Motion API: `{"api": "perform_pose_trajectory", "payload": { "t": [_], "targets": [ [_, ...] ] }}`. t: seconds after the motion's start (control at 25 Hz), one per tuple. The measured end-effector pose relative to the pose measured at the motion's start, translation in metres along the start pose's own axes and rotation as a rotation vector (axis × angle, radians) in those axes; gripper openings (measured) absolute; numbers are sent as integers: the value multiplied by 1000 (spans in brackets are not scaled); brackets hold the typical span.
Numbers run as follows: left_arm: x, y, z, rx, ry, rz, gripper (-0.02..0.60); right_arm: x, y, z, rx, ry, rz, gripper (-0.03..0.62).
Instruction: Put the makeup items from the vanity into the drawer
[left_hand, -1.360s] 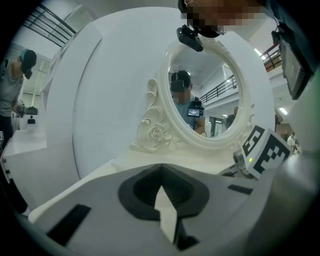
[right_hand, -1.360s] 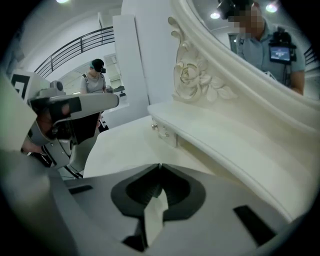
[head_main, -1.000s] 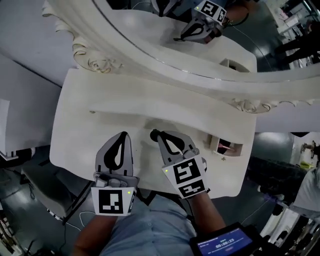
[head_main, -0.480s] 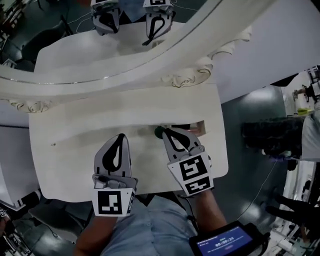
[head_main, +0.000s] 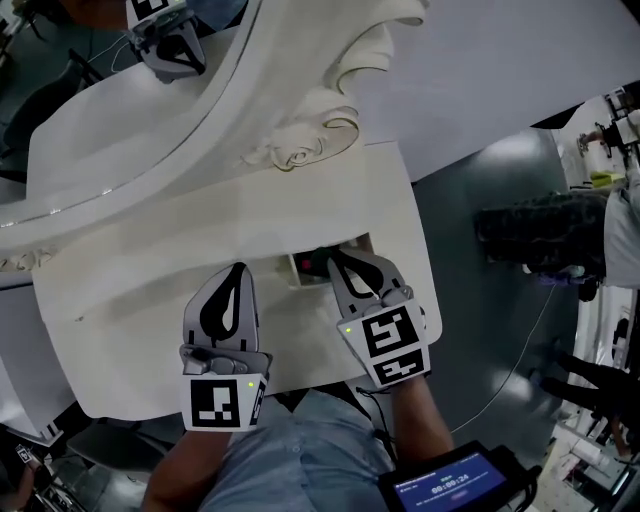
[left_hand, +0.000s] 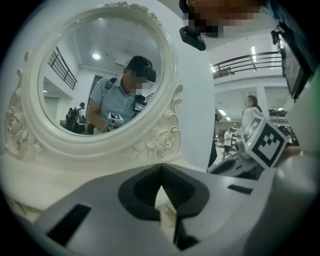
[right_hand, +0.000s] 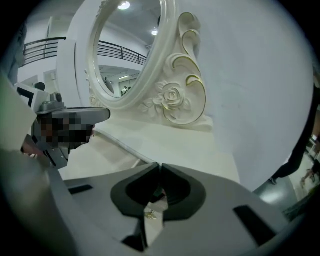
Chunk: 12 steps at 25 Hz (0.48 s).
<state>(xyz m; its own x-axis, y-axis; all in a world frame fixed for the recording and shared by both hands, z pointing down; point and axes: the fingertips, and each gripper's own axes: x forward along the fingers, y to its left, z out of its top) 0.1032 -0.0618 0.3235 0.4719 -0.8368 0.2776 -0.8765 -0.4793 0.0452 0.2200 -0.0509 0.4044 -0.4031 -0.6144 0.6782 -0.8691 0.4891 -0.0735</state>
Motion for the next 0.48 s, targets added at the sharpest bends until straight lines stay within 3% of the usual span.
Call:
{"api": "perform_pose_trajectory", "payload": {
  "t": [0.28, 0.4, 0.48],
  "targets": [
    [24, -7, -18, -10, 43, -5, 0, 14, -21, -26, -8, 73, -6, 20],
    [31, -11, -22, -12, 51, -10, 0, 16, -29, -31, -2, 76, -22, 99],
    [33, -13, -25, -13, 57, -12, 0, 16, -32, -31, 1, 68, -24, 118]
  ]
}}
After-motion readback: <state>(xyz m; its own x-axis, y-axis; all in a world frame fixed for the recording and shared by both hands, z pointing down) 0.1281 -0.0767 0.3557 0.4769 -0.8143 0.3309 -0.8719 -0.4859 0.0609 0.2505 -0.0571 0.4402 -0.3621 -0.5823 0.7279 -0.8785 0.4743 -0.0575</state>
